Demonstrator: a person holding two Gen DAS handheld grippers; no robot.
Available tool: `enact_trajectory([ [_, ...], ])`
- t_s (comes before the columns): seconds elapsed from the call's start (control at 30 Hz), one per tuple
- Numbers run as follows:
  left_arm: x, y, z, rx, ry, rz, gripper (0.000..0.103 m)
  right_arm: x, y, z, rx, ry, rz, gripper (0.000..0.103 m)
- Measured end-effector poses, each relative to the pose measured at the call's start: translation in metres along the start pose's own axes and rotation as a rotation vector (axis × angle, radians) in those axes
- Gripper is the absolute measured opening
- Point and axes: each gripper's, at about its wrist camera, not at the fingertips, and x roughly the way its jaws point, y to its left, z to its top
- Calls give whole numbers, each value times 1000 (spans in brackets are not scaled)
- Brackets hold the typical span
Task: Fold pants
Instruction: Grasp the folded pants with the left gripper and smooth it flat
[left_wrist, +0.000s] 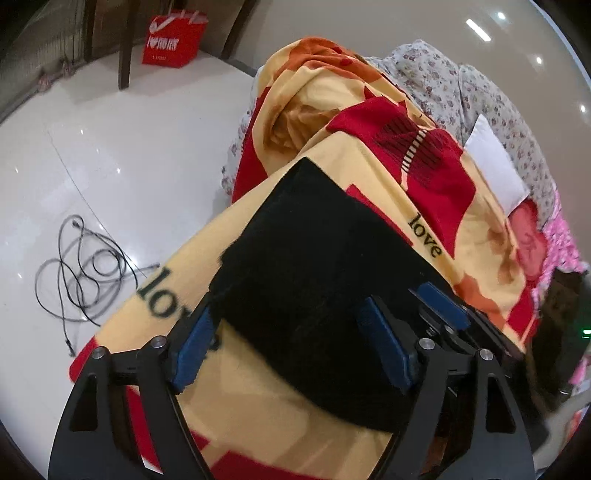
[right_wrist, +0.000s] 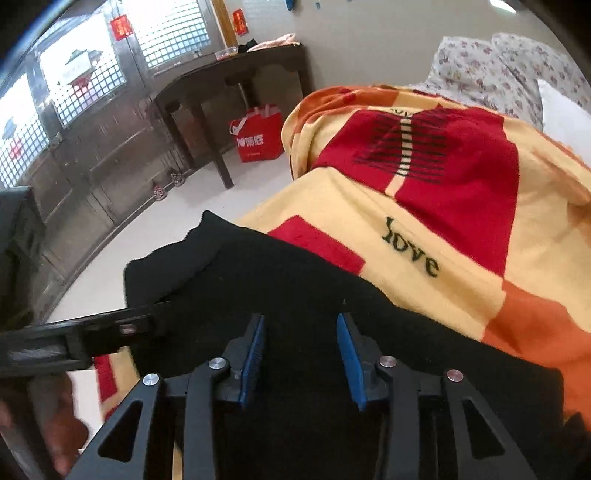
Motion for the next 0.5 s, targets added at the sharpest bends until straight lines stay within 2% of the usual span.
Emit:
enact_trajectory([
  [0.07,3,-4,1,16,-10,16,76,-10,-7,0,29,-11,25,38],
  [0.1,3,-4,1,17,-13,11,59,-18,-10,-1,39,-19,21,38],
  [0.17,3,-2,2,9,-17,13,39,-33,-16,-7,55,-34,2,38],
  [0.2,3,-1,3,-1,-9,-20,29,-42,-24,-11,75,-43,1,38],
  [0.23,1,-2,4,-4,-11,-32,27,-50,-32,-16,103,-48,3,38],
  [0.27,-5,-7,5,20,-32,-20,18,-58,-45,-22,145,-57,4,38],
  [0.37,-24,-33,3,116,-97,-9,15,-77,-69,-34,228,-60,-12,38],
  [0.5,-53,-87,-11,284,-184,-53,14,-128,-94,-48,310,-171,9,39],
])
